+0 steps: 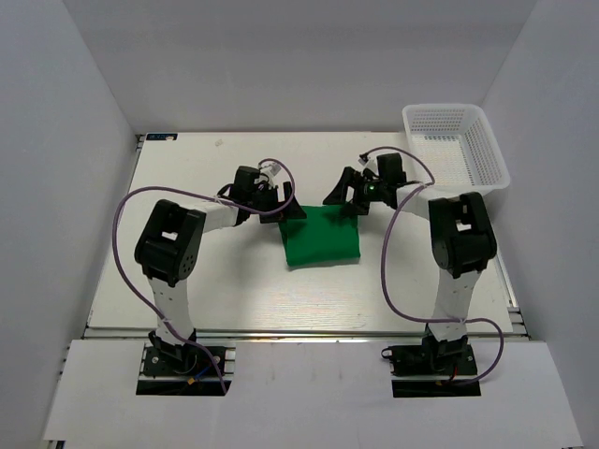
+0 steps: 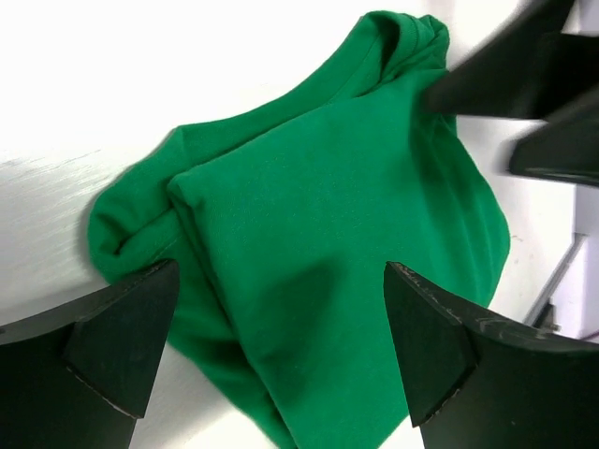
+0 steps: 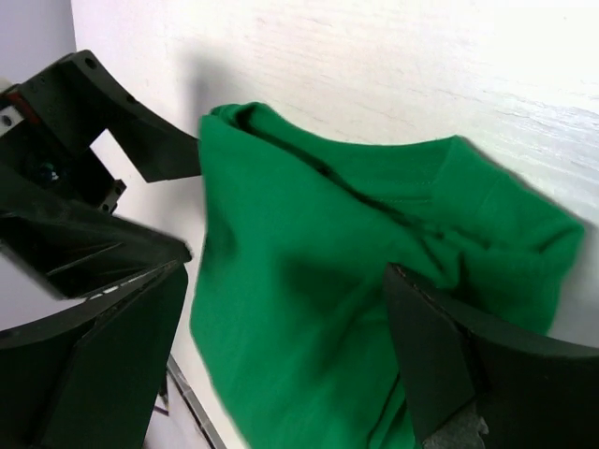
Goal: Fold and stack the t-shirts
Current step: Smooth out wrinkles on the folded tshirt, then put the neatly folded tshirt into the corner of the board with the left arm
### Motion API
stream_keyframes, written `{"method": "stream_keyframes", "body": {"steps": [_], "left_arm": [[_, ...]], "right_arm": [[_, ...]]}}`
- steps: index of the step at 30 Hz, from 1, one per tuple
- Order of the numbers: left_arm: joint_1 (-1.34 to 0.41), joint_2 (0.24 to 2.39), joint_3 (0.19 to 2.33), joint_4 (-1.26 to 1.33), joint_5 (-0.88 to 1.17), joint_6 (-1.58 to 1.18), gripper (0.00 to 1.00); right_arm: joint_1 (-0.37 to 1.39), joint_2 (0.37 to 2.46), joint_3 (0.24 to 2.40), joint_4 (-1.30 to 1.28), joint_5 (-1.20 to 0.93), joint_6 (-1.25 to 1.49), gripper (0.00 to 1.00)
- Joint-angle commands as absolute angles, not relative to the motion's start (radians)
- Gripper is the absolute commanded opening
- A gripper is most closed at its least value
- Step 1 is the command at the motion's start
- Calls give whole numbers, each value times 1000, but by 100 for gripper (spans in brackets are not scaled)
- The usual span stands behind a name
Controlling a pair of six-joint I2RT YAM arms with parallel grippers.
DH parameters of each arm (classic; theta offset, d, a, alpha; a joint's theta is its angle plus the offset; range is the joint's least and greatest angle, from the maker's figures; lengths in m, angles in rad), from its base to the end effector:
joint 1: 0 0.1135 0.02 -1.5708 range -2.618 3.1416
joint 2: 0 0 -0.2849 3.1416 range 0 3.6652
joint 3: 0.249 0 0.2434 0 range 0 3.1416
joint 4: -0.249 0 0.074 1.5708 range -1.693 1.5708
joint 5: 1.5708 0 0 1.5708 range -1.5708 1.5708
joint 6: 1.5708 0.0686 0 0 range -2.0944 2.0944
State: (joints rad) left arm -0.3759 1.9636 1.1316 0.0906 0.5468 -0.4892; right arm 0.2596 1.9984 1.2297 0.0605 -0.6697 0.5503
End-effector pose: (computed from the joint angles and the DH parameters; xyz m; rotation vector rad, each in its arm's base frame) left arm 0.3869 -0.1911 0.1532 0.1600 2.4140 -1.0544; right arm 0.4206 0.1558 0.1688 -0.0318 2.3713 1.1734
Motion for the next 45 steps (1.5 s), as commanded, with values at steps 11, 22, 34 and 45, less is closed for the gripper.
{"method": "stream_keyframes", "body": {"steps": [11, 22, 34, 45], "left_arm": [[-396, 1507, 1017, -63, 391, -433, 100], [-405, 1658, 954, -34, 476, -457, 100], [-475, 1821, 1031, -41, 356, -404, 91], [-494, 1953, 1178, -155, 171, -347, 0]], "right_arm": [[313, 1479, 1008, 77, -702, 466, 90], [328, 1701, 716, 345, -801, 597, 90], [336, 1600, 785, 162, -781, 480, 90], [330, 1179, 769, -29, -721, 379, 90]]}}
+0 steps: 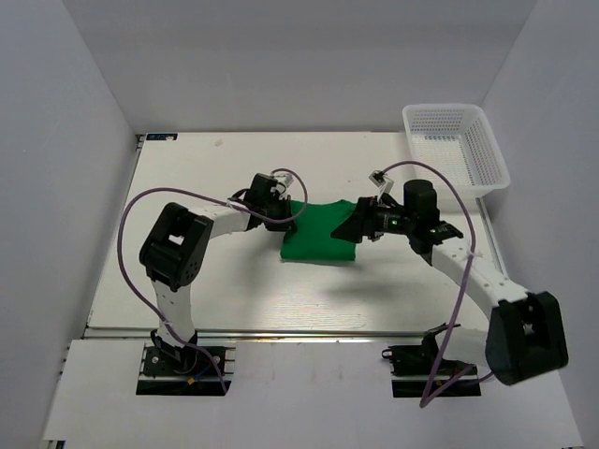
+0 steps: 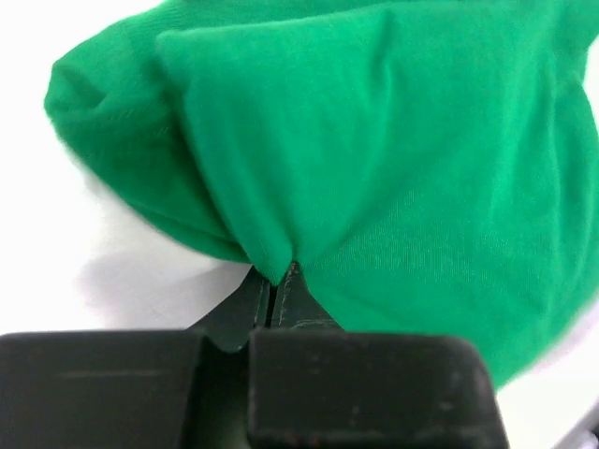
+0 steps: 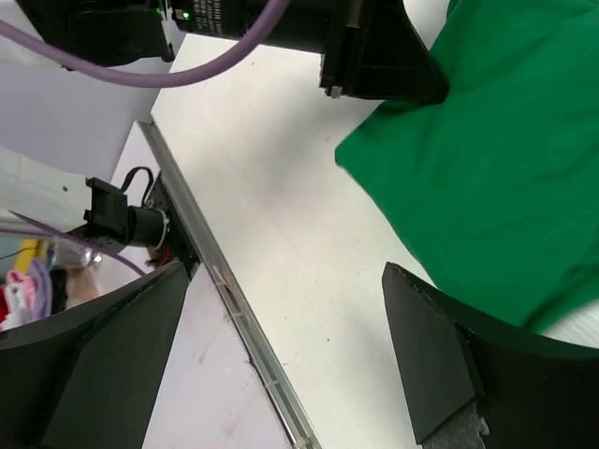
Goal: Fold and stack the t-shirts
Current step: Put the neatly folded tshirt into the corner of the board with the left arm
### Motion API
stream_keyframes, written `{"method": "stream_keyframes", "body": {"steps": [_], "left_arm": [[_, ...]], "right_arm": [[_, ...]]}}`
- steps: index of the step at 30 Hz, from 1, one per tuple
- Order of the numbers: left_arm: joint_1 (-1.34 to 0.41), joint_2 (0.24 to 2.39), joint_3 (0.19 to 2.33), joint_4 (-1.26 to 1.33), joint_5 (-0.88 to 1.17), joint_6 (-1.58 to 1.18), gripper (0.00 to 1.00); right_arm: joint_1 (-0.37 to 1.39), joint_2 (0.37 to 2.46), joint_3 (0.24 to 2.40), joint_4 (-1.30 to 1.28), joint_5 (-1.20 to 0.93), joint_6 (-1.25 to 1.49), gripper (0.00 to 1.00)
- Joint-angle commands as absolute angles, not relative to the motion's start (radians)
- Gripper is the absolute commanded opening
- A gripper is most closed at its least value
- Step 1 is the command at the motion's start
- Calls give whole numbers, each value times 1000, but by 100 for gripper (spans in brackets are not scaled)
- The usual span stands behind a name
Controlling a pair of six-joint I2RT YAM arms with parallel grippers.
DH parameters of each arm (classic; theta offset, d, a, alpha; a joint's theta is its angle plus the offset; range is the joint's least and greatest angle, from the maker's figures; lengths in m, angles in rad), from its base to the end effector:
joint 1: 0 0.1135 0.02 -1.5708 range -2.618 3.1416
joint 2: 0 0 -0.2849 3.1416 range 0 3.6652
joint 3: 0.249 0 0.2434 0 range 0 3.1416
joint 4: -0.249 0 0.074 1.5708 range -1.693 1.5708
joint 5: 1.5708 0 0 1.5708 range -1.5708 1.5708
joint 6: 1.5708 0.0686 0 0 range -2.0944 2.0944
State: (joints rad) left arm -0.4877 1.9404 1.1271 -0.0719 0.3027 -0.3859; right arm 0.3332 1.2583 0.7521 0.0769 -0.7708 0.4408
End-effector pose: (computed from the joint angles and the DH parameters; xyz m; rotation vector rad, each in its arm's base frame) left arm 0.3587 -0.2134 0.1410 0.2680 2.5365 -0.7365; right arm 0.2488 0.1367 0.2714 -0.4179 2.0509 1.2517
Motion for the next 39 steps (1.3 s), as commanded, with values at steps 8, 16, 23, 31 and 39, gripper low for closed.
{"method": "stream_keyframes", "body": {"steps": [8, 16, 23, 31, 39], "left_arm": [[-407, 1951, 1400, -382, -243, -74, 0], [-249, 1983, 1518, -400, -449, 83, 0], [-72, 2126, 1771, -403, -509, 136, 0], [9, 2321, 1992, -321, -506, 301, 0], [78, 2470, 2255, -410, -531, 308, 0]], "right_arm": [[327, 987, 713, -178, -384, 318, 90], [321, 1023, 739, -225, -275, 299, 90], [316, 1109, 811, -235, -249, 275, 90], [307, 1140, 857, -218, -173, 249, 90], [293, 1097, 836, -229, -124, 242, 90]]}}
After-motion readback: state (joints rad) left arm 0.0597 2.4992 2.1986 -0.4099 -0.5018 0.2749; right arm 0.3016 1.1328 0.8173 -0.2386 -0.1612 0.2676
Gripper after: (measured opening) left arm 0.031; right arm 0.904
